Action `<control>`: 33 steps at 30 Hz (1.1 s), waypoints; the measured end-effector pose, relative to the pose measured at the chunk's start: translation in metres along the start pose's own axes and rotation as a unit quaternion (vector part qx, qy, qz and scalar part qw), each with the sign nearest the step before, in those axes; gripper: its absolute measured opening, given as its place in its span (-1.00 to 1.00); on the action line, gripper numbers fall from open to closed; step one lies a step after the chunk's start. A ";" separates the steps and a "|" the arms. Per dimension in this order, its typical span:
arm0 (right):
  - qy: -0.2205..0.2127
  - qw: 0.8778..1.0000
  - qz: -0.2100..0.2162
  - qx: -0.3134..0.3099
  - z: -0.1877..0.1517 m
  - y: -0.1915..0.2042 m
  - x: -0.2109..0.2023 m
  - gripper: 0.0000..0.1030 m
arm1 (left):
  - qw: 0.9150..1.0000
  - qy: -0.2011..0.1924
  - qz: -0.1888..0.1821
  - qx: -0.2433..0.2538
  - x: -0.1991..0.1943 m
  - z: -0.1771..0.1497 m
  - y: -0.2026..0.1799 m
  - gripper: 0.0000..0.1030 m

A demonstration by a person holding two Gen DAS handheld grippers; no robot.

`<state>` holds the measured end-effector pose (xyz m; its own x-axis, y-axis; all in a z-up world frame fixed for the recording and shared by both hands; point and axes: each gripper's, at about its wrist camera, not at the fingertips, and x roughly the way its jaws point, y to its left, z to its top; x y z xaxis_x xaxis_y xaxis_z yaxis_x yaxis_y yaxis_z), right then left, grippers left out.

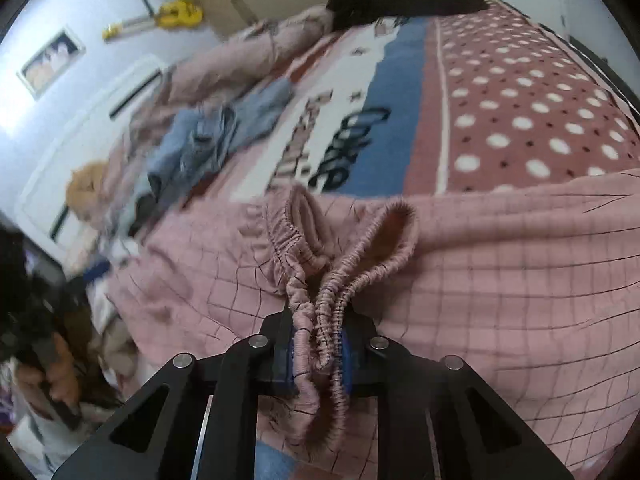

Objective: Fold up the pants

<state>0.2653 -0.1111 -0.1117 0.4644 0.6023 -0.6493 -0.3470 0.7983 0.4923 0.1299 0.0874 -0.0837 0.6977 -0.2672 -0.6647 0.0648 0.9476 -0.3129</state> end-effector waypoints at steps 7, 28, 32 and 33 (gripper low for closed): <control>-0.015 0.999 -0.039 0.016 -0.006 -0.026 -0.025 -0.79 | 0.998 0.033 -0.043 0.007 0.023 -0.016 -0.008 0.42; 0.022 0.998 -0.017 -0.065 0.038 -0.001 -0.003 0.24 | 0.996 0.077 -0.054 0.004 0.018 -0.005 0.004 0.34; 0.029 0.999 -0.004 -0.043 0.039 -0.008 0.017 -0.71 | 0.995 0.083 -0.052 -0.013 0.027 -0.009 0.011 0.34; 0.017 0.999 -0.009 -0.033 0.040 -0.011 0.016 -0.72 | 0.995 0.086 -0.050 -0.015 0.031 -0.011 0.012 0.34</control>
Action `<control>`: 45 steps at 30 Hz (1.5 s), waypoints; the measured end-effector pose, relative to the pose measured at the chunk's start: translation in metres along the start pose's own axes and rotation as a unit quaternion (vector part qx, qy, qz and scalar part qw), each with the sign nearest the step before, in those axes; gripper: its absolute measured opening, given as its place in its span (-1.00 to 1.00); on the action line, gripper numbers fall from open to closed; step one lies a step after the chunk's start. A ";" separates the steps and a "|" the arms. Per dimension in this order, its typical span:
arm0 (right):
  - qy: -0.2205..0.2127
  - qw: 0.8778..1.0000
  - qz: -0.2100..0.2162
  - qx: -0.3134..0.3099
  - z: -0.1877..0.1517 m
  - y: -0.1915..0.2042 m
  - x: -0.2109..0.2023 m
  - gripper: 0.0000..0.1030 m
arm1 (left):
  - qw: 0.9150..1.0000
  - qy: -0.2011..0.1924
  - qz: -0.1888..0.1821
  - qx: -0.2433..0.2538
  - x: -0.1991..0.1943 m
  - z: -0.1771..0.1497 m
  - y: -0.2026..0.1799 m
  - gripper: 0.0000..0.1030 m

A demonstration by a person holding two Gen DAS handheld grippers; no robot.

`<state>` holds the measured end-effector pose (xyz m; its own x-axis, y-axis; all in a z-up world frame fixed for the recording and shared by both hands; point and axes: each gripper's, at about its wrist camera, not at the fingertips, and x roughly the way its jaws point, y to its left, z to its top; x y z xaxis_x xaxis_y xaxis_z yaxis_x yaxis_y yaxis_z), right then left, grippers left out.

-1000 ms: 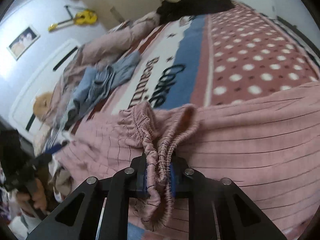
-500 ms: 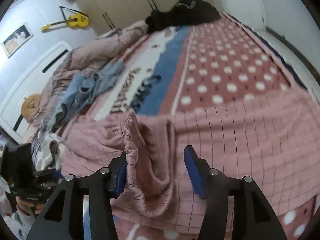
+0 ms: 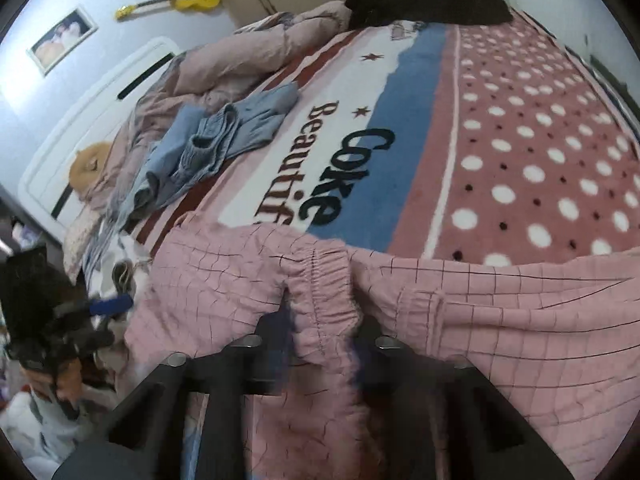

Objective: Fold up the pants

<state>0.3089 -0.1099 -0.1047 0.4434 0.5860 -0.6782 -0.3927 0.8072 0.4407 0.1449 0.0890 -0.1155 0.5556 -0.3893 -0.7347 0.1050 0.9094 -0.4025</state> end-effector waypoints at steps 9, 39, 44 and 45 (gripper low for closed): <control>-0.025 0.997 -0.052 0.042 -0.005 -0.020 -0.009 -0.70 | 1.000 0.013 0.011 -0.001 0.014 -0.010 0.005 0.34; -0.073 0.993 0.027 0.087 -0.068 -0.008 -0.084 -0.79 | 0.975 -0.007 0.183 0.122 0.016 -0.037 -0.026 0.41; -0.094 0.990 0.049 0.090 -0.057 -0.001 -0.095 -0.81 | 0.959 -0.008 0.234 0.158 0.026 -0.044 -0.034 0.48; -0.098 0.990 0.051 0.088 -0.054 0.001 -0.097 -0.81 | 0.959 -0.012 0.241 0.151 0.027 -0.042 -0.033 0.48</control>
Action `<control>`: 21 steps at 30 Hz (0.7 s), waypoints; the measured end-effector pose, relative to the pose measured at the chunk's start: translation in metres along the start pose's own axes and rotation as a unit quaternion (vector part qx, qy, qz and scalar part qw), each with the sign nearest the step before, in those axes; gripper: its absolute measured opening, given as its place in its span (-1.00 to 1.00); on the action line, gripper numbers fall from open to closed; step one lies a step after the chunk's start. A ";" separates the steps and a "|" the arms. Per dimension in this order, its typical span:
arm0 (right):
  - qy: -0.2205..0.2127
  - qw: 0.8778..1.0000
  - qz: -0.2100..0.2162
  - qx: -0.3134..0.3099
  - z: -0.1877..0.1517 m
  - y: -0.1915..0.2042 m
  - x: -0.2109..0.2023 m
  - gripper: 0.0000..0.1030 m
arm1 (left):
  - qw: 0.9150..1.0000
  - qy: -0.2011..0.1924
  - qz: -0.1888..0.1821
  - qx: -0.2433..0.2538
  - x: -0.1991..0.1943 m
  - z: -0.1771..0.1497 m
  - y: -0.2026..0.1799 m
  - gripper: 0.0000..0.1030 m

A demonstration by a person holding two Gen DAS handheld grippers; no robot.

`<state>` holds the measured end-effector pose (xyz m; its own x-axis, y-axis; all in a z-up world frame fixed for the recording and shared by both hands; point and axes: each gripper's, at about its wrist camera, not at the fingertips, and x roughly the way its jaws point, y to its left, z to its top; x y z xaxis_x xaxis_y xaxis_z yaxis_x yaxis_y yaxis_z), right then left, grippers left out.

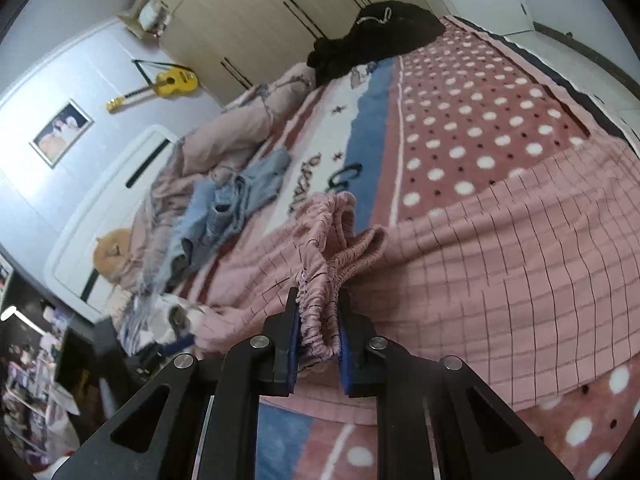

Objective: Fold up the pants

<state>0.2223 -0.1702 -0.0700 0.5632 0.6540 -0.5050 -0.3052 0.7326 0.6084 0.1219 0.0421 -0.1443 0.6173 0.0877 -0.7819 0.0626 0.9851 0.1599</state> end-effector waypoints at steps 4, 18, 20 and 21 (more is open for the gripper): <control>-0.008 1.000 0.007 -0.014 0.011 0.013 -0.007 -0.81 | 0.998 -0.027 0.042 -0.028 -0.001 0.010 0.006 0.48; 0.036 0.998 -0.022 0.055 -0.042 -0.045 0.010 -0.81 | 0.998 -0.016 -0.044 -0.034 -0.013 -0.012 0.020 -0.86; 0.037 0.997 -0.014 0.072 -0.052 -0.054 0.012 -0.81 | 0.998 -0.012 -0.052 -0.043 -0.015 -0.016 0.022 -0.86; 0.035 0.996 -0.012 0.078 -0.055 -0.056 0.010 -0.81 | 0.998 -0.011 -0.053 -0.044 -0.017 -0.017 0.022 -0.86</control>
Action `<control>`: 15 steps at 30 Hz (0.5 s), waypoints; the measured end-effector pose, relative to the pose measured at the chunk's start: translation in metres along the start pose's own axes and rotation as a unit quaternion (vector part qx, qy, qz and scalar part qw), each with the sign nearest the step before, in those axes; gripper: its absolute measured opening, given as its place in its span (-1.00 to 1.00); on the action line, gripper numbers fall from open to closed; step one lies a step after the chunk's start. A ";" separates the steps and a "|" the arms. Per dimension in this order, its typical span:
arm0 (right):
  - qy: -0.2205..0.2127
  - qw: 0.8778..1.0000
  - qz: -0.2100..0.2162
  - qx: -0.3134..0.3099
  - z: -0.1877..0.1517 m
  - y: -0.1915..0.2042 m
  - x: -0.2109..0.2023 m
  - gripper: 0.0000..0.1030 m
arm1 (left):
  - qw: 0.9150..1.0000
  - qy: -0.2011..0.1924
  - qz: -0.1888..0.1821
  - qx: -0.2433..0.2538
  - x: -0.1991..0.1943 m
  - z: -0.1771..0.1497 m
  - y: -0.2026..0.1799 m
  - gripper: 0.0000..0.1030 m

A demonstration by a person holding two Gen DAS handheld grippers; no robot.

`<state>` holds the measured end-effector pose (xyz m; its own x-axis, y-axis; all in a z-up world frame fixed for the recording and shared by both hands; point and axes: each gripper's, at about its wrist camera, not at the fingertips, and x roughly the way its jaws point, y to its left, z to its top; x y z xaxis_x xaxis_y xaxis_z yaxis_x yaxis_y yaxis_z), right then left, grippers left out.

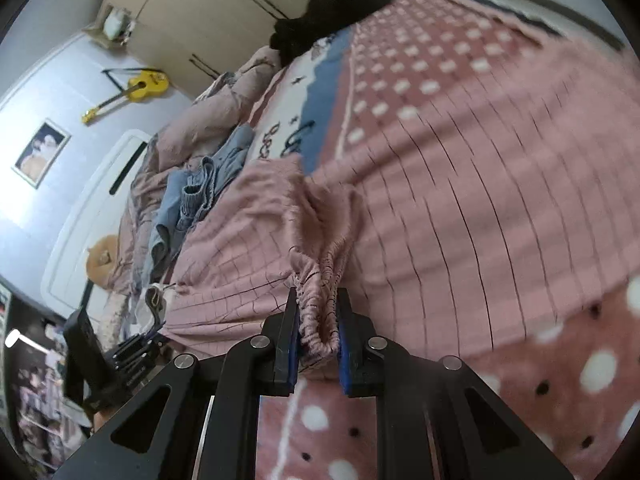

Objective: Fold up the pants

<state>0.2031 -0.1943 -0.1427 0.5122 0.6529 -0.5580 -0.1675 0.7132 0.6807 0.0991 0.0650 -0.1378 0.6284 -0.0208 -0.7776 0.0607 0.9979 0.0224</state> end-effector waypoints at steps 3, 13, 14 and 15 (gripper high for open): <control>-0.005 1.000 -0.001 -0.001 0.000 -0.002 -0.004 -0.81 | 1.000 0.013 -0.003 0.003 -0.002 -0.005 0.000 -0.86; -0.052 0.993 -0.068 -0.077 0.018 0.020 -0.040 0.06 | 0.998 -0.032 -0.053 -0.014 -0.046 0.013 0.005 0.20; -0.067 0.992 -0.078 -0.072 0.022 0.016 -0.052 0.07 | 0.998 -0.038 -0.056 -0.019 -0.050 0.018 0.006 0.20; -0.076 0.992 -0.081 -0.065 0.023 0.012 -0.060 0.08 | 0.997 -0.045 -0.062 -0.026 -0.052 0.025 0.007 0.20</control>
<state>0.1904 -0.2309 -0.0904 0.6610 0.4873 -0.5707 -0.1737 0.8392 0.5154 0.0859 0.0718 -0.0817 0.6857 -0.1462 -0.7131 0.1025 0.9892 -0.1043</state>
